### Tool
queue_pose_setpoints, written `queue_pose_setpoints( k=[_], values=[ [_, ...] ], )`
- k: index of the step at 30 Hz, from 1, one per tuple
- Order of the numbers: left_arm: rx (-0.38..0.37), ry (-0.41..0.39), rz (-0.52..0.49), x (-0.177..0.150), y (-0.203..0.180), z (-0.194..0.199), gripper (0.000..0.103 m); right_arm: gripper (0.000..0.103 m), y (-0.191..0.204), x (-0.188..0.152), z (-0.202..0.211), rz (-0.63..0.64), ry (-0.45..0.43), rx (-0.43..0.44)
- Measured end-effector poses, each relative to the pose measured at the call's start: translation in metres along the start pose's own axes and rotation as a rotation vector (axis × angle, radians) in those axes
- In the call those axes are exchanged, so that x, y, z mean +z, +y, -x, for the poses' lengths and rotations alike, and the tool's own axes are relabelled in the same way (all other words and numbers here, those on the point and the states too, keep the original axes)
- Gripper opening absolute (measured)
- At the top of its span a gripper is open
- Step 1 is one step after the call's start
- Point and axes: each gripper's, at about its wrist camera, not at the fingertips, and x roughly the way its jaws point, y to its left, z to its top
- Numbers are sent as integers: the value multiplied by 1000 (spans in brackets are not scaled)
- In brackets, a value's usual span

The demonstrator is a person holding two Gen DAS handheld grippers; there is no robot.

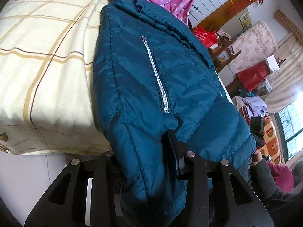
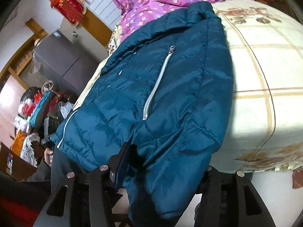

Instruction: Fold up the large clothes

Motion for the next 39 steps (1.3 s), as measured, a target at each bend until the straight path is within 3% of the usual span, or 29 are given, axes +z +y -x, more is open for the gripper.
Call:
queue_pose_setpoints(
  k=[2,5,10,15,18,21,22,23,27,29,30,31,35,39],
  values=[
    [6,-20,-8,-2,-5,6,17,27,7,0,4,27,-20,2],
    [9,-69,-28,-2,-14,21,11,20,16,2,19,67,-101,19],
    [-43,-134,-27,12,-18,36,11,19,13,7,35,50,-209,66],
    [-18,-79,-14,17,-12,23,12,19,4,6,20,-18,-134,50],
    [-3,-58,-9,13,-9,19,16,23,0,4,18,-44,-104,42],
    [4,-31,-2,9,-10,14,41,37,1,3,12,-52,-78,42],
    [4,-20,1,8,-10,11,47,47,4,3,10,-45,-70,42],
    [17,-10,4,8,-10,8,47,52,5,3,8,-36,-61,38],
    [22,-23,18,9,-14,7,47,52,13,3,6,-4,-53,42],
    [0,-52,27,10,-15,13,39,49,16,3,12,18,-78,61],
    [5,-73,27,10,-16,18,18,43,19,3,16,37,-92,51],
    [13,-88,34,12,-17,24,13,25,22,3,20,51,-107,22],
    [-7,-136,73,15,-21,42,7,16,29,2,44,44,-224,19],
    [-66,-226,79,23,-32,74,6,14,36,-2,77,5,-351,82]
  ],
)
